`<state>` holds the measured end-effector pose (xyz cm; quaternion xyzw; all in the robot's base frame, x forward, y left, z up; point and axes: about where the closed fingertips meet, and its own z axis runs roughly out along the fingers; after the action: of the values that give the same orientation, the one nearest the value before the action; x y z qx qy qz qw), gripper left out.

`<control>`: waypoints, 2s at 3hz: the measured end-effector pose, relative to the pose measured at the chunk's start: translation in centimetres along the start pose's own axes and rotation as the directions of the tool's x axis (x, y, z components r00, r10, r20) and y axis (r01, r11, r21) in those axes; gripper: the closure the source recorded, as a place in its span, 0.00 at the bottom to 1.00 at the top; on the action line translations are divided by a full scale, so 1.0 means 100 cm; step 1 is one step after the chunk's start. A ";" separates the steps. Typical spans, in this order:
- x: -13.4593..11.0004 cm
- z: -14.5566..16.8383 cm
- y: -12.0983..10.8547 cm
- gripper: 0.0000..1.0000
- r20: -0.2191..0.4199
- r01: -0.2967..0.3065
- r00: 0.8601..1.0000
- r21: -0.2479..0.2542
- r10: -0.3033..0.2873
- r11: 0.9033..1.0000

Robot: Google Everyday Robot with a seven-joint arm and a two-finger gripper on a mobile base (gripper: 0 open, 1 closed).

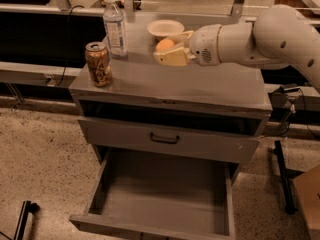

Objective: Place orange into middle drawer

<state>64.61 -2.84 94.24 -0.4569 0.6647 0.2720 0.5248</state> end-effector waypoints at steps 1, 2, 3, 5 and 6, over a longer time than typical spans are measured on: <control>0.000 0.001 0.000 1.00 0.000 0.001 1.000 -0.001 -0.001 1.000; 0.030 0.015 0.000 1.00 0.050 -0.033 0.998 -0.006 0.033 0.999; 0.058 0.020 0.028 1.00 0.121 -0.069 0.990 -0.012 0.070 0.998; 0.108 -0.007 0.108 1.00 0.072 -0.109 0.991 -0.075 0.115 0.991; 0.136 -0.015 0.134 1.00 0.048 -0.128 0.990 -0.126 0.135 0.984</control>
Offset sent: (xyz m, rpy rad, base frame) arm 0.0190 -0.0008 -0.0949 0.1758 0.0214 -0.0108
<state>51.55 -2.63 80.23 -0.4357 0.6603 0.3592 0.4951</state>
